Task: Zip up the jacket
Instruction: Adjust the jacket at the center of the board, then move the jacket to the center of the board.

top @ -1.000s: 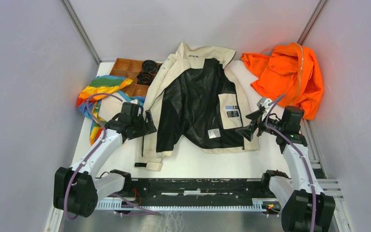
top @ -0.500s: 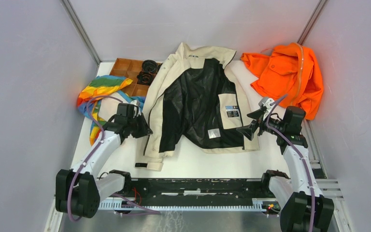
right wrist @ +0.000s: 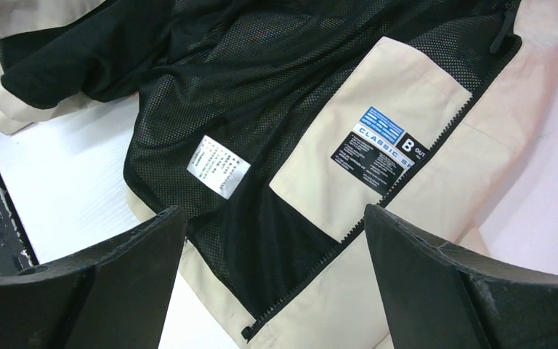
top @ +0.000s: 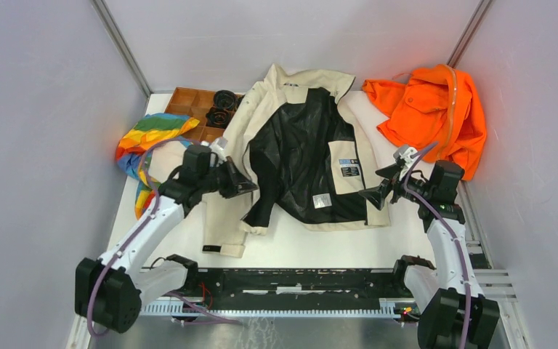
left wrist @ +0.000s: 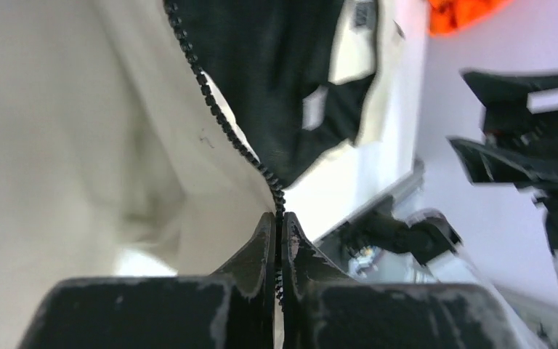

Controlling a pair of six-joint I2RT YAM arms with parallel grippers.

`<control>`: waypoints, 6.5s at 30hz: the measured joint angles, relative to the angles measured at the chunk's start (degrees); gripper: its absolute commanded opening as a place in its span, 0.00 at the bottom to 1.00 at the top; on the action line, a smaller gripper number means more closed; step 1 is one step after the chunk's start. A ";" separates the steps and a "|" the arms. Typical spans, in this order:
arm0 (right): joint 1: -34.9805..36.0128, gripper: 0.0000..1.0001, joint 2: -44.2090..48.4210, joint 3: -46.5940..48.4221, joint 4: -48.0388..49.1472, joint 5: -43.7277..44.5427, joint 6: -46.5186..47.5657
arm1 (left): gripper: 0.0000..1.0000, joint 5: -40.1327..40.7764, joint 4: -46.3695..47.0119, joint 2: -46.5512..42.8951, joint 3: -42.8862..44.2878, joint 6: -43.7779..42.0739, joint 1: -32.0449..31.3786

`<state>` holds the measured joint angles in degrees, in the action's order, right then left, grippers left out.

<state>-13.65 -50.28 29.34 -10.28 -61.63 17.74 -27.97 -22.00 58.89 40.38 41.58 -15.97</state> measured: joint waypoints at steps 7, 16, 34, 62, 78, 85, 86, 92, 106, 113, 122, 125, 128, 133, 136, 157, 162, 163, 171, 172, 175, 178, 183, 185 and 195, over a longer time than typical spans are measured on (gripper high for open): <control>-1.09 0.98 0.00 0.00 0.02 1.36 -0.15 | 0.35 1.36 11.28 18.16 12.81 7.04 -22.36; -2.34 0.98 -0.04 0.22 -1.18 4.83 1.42 | 0.66 0.02 8.33 37.42 25.38 8.20 -32.28; -2.54 0.94 -9.25 4.70 -11.69 0.15 20.90 | 0.82 16.92 17.84 12.94 17.77 -1.62 -30.64; 5.16 0.71 -27.50 28.24 -5.22 22.71 5.46 | 0.96 34.10 31.61 -6.19 -0.46 1.49 -27.17; 20.28 0.68 -56.39 52.59 -3.98 47.69 5.09 | 0.93 39.08 29.20 -5.25 -0.48 8.28 -27.17; 22.36 0.60 -62.69 57.18 -4.79 53.92 6.67 | 0.93 41.09 27.74 -4.57 -0.48 8.90 -27.17; 22.58 0.60 -63.25 57.44 -5.05 54.42 6.86 | 0.93 41.33 27.74 -4.44 -0.48 8.90 -27.17; 23.41 0.51 -66.29 58.16 -5.44 57.18 8.24 | 0.93 41.62 27.78 -2.34 0.13 8.87 -27.15; 23.67 0.08 -68.32 56.94 -1.51 61.29 9.62 | 0.92 40.26 28.89 2.27 2.54 8.87 -27.10; 23.10 0.06 -56.81 46.95 0.55 57.81 8.39 | 0.91 36.41 35.41 5.42 2.47 9.42 -27.10; 22.69 0.06 -39.82 33.79 2.12 49.96 3.32 | 0.88 28.96 44.81 15.30 3.17 12.20 -27.10; 22.69 0.06 -36.26 29.51 2.10 47.56 1.97 | 0.88 26.25 46.93 20.17 4.70 13.22 -27.10; 22.67 0.06 -32.92 24.76 2.19 45.22 0.70 | 0.85 24.65 48.26 24.15 6.54 14.12 -27.10; 22.60 0.07 -29.16 17.66 3.89 41.66 -2.12 | 0.74 22.25 48.02 32.02 13.40 15.82 -27.10; 22.58 0.07 -28.41 13.77 5.49 39.71 -4.20 | 0.69 20.94 46.03 36.41 18.32 16.31 -27.10; 18.38 0.08 -28.41 10.75 10.91 32.50 -11.63 | 0.54 11.08 32.00 61.94 44.00 14.49 -27.12; 18.10 0.08 -28.41 10.54 11.15 31.65 -12.07 | 0.51 8.15 32.39 64.48 46.49 14.32 -27.12; 18.03 0.08 -28.41 10.54 11.21 31.61 -12.13 | 0.51 7.69 32.39 64.92 47.01 14.32 -27.12; 17.99 0.08 -28.41 10.54 11.56 30.88 -12.41 | 0.46 4.81 33.29 66.90 48.65 14.32 -27.12; 17.97 0.08 -28.41 10.54 11.58 30.73 -12.44 | 0.45 4.74 33.29 67.23 48.94 14.32 -27.12; 17.97 0.08 -28.44 10.49 11.58 30.60 -12.48 | 0.43 4.13 33.33 68.06 49.59 14.32 -27.10; 17.97 0.08 -28.44 10.38 11.67 30.56 -12.50 | 0.38 3.56 33.35 68.61 50.36 14.32 -27.10; 17.97 0.08 -28.44 10.36 11.96 30.53 -12.48 | 0.20 2.32 33.51 68.94 51.36 14.34 -26.67; 17.97 0.08 -28.44 10.27 12.00 30.53 -12.46 | 0.14 1.90 33.68 68.94 51.52 14.34 -26.45; 17.97 0.12 -29.11 10.16 12.57 30.51 -11.87 | 0.02 -0.26 33.92 68.94 51.54 14.34 -25.40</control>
<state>4.32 -79.40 39.51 2.28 -31.11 5.87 -28.23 11.92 127.83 91.92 55.92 -41.36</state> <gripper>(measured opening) 0.098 0.040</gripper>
